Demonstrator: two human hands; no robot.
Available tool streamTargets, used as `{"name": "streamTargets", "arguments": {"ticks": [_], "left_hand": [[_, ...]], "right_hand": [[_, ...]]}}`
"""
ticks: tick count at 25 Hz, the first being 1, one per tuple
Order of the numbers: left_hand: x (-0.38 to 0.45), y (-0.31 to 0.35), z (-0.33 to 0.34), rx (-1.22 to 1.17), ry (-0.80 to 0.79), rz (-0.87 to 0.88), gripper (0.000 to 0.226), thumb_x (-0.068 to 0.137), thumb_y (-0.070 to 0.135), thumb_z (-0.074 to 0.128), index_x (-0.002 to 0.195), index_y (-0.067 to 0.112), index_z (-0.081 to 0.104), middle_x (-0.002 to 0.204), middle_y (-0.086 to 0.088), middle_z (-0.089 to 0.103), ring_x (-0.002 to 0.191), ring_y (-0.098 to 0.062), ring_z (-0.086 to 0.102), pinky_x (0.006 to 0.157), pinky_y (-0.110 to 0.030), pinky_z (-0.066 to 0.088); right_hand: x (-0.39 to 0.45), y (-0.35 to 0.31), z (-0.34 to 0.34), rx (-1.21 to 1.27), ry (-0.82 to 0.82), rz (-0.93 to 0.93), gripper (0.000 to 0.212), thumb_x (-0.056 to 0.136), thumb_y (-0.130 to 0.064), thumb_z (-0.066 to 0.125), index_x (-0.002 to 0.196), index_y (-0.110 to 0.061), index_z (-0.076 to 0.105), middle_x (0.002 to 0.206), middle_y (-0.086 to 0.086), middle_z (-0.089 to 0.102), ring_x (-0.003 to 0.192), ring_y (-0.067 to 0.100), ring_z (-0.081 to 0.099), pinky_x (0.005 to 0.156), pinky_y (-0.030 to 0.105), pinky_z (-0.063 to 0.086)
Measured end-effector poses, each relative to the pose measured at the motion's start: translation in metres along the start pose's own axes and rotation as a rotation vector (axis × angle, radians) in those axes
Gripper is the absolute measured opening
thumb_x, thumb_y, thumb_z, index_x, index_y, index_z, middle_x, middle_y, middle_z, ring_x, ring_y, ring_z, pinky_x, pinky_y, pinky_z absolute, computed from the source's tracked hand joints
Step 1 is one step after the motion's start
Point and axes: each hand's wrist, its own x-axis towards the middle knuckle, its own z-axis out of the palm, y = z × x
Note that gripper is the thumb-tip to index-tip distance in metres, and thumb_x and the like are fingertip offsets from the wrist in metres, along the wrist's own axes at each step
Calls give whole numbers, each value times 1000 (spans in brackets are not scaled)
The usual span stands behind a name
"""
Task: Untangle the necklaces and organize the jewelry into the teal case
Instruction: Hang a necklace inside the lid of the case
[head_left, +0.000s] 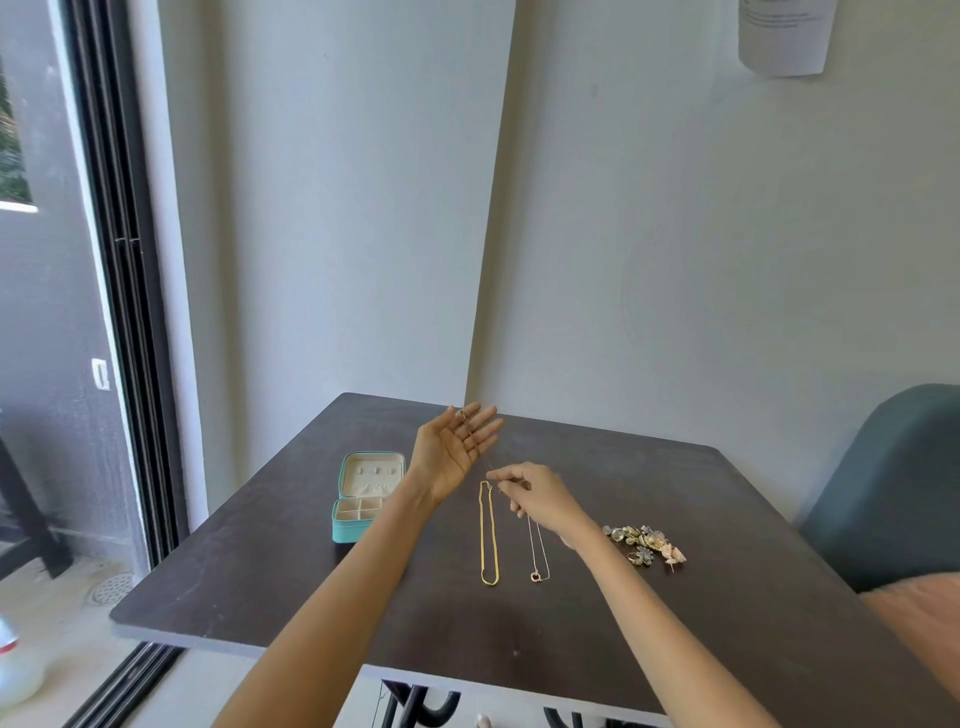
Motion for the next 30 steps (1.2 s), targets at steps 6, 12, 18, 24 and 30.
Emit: {"name": "streamTargets", "arguments": {"ticks": [6,12,18,24,30], "left_hand": [[-4,-8,1,731,24,-40,38,101,10,26,113,-6,58,97,-20,63,81,-26,61,82,-34,50],[-7,0,7,838,-64,-161,35,102,23,33,93,3,60,78,-13,62,60,-21,58,66,-31,48],[-5,-5,3,900,-68,-224,40,101,34,37,84,8,62,56,-3,46,51,-16,43,57,-28,41],[-7,-8,7,833,-102,-323,47,98,46,37,67,14,51,51,4,30,44,-10,29,50,-23,33],[-3,-7,9,539,-168,-347,61,98,53,26,91,7,65,60,-1,51,41,-10,38,44,-21,35]], "right_hand": [[9,-24,-13,11,111,-101,13,82,-21,70,80,-25,58,62,-8,60,48,2,54,49,19,44],[12,-28,-27,299,101,-42,22,84,-15,70,93,-17,49,68,1,60,51,2,54,51,16,45],[9,-17,-24,401,101,-11,22,84,-11,68,92,-14,48,66,0,58,49,4,51,48,17,42],[6,-10,-16,446,161,-1,15,87,-13,65,95,-10,53,72,2,54,50,6,50,49,19,41],[-2,-2,-3,894,18,88,30,99,-31,45,102,-10,66,73,-1,63,53,8,48,51,20,40]]}}
